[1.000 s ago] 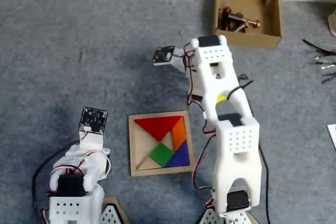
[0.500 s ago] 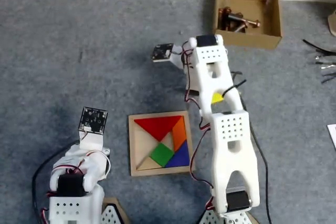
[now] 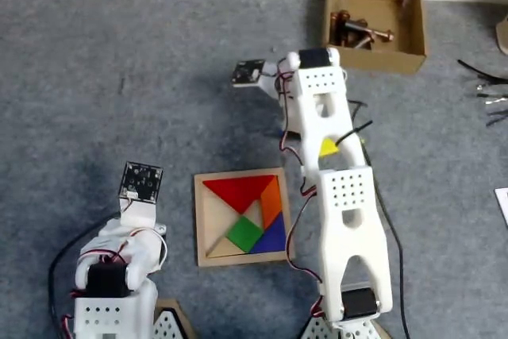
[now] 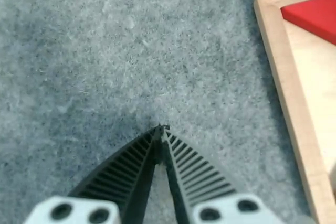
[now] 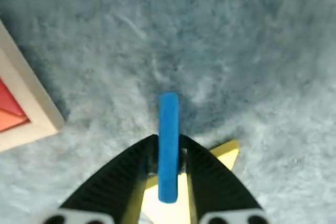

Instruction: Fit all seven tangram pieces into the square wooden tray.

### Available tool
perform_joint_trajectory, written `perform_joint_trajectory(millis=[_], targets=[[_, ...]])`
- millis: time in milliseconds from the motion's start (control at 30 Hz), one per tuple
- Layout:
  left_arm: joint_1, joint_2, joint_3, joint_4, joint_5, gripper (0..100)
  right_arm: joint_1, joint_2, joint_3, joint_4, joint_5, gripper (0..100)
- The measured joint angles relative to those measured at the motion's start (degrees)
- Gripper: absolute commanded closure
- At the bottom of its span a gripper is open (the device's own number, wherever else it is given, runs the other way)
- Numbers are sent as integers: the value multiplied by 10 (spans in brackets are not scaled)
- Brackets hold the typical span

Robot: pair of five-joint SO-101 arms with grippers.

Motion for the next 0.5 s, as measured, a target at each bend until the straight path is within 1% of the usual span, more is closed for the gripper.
perform_joint_trajectory(millis=[167,267,500], targets=[[0,0,0,0,0,995,0,0,0,3,-27,943],[0,0,0,0,0,995,3,0,0,3,-53,998],[0,0,0,0,0,995,3,0,0,8,-130,994]])
